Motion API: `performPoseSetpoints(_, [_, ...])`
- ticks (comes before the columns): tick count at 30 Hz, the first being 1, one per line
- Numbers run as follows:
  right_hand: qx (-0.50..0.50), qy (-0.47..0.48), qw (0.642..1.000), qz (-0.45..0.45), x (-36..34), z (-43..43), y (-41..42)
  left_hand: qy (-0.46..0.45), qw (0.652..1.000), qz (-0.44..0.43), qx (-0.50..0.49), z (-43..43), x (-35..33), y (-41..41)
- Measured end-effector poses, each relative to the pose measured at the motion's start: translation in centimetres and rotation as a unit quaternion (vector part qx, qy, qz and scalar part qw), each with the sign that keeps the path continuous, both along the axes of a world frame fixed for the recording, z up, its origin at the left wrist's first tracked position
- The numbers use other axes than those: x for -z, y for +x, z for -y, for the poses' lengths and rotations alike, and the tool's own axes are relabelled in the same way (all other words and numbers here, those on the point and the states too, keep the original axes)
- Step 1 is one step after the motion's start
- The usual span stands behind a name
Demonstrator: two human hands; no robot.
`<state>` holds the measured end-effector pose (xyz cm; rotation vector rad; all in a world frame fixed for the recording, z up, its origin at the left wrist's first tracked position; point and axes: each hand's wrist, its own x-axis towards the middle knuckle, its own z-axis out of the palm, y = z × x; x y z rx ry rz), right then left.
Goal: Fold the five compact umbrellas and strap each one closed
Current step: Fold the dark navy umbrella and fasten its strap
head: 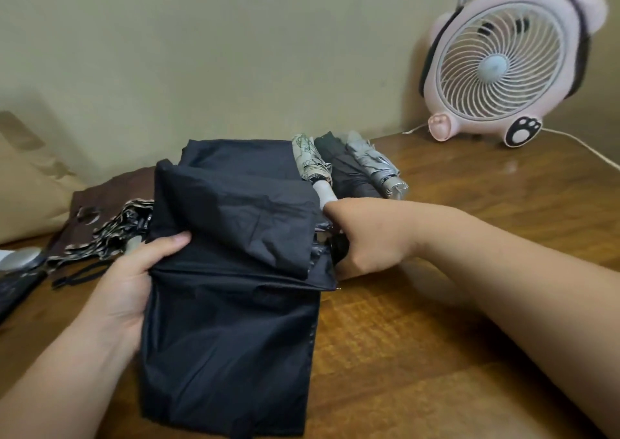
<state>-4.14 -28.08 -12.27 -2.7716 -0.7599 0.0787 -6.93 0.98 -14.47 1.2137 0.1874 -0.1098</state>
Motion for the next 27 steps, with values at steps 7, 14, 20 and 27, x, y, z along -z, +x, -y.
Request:
performPoseSetpoints(7, [0.044, -0.049, 0.990, 0.123, 1.0, -0.5, 1.2, -0.004, 0.996, 0.083, -0.044, 2.3, 0.5, 0.4])
performPoseSetpoints(14, [-0.065, 0.112, 0.991, -0.025, 1.0, -0.6, 0.9, 0.006, 0.996, 0.088, -0.034, 1.6, 0.6, 0.1])
performPoseSetpoints(20, [-0.095, 0.023, 0.992, -0.083, -0.8, -0.5, 0.8, 0.051, 0.990, 0.126, -0.035, 1.5, 0.5, 0.3])
performPoseSetpoints(27, [-0.084, -0.142, 0.986, 0.037, -0.5, -1.9, 0.1, 0.078, 0.988, 0.132, -0.021, 2.7, 0.7, 0.0])
